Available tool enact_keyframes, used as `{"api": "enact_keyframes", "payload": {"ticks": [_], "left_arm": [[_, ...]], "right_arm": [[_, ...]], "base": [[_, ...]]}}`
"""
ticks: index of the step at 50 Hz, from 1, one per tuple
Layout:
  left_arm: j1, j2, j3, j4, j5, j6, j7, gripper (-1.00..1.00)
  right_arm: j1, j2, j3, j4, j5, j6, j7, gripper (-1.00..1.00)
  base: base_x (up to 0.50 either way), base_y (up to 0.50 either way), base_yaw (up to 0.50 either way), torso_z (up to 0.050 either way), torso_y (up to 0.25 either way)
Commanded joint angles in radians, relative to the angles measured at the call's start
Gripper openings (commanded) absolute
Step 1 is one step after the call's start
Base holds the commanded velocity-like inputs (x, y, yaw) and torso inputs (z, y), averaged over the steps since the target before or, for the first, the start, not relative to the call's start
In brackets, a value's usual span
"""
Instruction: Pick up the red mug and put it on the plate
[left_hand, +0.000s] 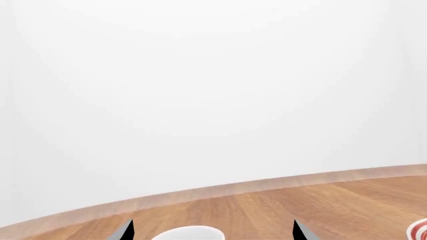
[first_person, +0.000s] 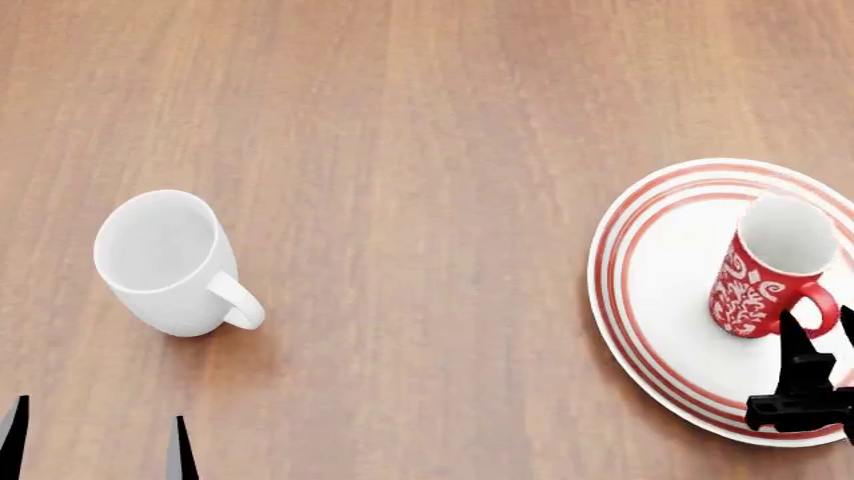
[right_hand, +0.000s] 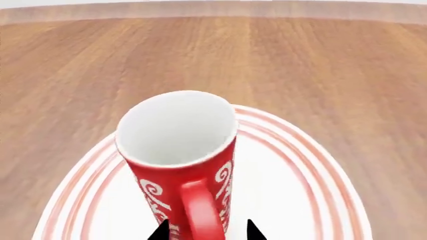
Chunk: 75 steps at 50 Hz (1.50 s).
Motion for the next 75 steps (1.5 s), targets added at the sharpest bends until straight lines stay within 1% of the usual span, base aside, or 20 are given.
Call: {"api": "enact_keyframes", "payload": {"ticks": [1,16,24,39,52,62,75], "left_arm": [[-0.005,-0.006,0.014,0.001,0.001,-0.002,-0.013,1.0],[-0.013,-0.013,0.031,0.0,0.002,0.0,-0.027,1.0],[-0.017,-0.016,0.038,-0.001,0.007,0.002,-0.04,1.0],[-0.025,-0.022,0.053,-0.003,0.019,0.007,-0.067,1.0],[-0.034,-0.029,0.072,-0.004,0.024,0.007,-0.09,1.0],[-0.04,-0.035,0.087,-0.003,0.026,0.005,-0.107,1.0],[-0.048,-0.041,0.103,-0.002,0.029,0.004,-0.125,1.0]], "right_arm": [[-0.015,-0.002,-0.007,0.01,-0.007,-0.002,-0.009,1.0],[-0.026,-0.008,-0.006,0.044,-0.009,-0.01,-0.019,1.0],[-0.061,0.018,0.012,-0.026,0.017,0.008,0.003,1.0],[-0.201,0.117,0.078,-0.298,0.104,0.012,0.047,1.0],[-0.275,0.162,0.111,-0.411,0.138,-0.002,0.062,1.0],[-0.35,0.228,0.165,-0.611,0.189,-0.02,0.098,1.0],[-0.422,0.295,0.23,-0.787,0.231,-0.043,0.135,1.0]], "base": [[0.0,0.0,0.0,0.0,0.0],[0.0,0.0,0.0,0.0,0.0],[0.0,0.0,0.0,0.0,0.0],[0.0,0.0,0.0,0.0,0.0],[0.0,0.0,0.0,0.0,0.0],[0.0,0.0,0.0,0.0,0.0],[0.0,0.0,0.0,0.0,0.0]]}}
